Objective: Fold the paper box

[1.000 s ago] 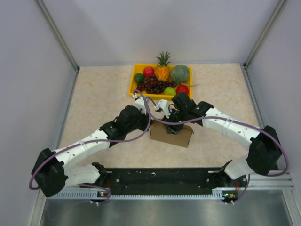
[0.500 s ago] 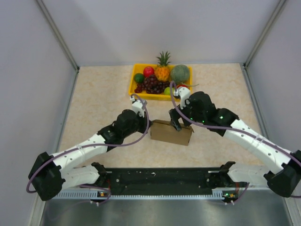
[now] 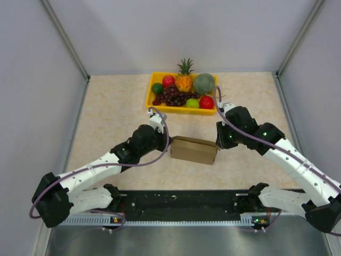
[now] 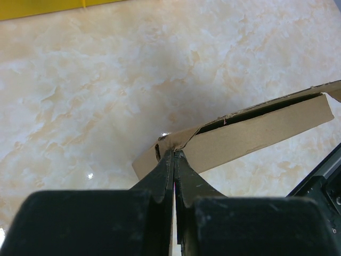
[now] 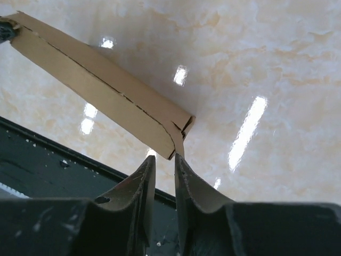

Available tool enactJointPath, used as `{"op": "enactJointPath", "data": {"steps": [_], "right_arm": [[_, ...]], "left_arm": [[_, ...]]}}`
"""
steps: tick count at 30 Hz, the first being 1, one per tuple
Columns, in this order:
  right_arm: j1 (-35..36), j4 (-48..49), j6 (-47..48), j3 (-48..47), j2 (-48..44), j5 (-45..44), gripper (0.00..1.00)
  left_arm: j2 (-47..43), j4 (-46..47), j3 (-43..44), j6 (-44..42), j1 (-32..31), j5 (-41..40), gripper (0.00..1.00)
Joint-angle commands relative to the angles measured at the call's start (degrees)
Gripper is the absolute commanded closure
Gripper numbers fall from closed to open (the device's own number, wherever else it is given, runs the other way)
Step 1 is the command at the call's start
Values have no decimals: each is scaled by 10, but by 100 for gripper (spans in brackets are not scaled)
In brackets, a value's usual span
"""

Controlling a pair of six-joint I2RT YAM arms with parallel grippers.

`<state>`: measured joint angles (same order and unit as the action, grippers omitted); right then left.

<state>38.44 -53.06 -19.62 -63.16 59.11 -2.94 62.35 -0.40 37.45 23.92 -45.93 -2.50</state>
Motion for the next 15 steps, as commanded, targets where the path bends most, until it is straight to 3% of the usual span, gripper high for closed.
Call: {"op": "enactJointPath", "data": {"steps": [1,15], "right_arm": [[-2,-25,17,-23,25,-4,80],[-2,-34,20,-35,76,-15,86]], "left_arm": [[5,-76,-6,-10,-4,-7,100],[1,-79,-4,-10,-5,-8,100]]}}
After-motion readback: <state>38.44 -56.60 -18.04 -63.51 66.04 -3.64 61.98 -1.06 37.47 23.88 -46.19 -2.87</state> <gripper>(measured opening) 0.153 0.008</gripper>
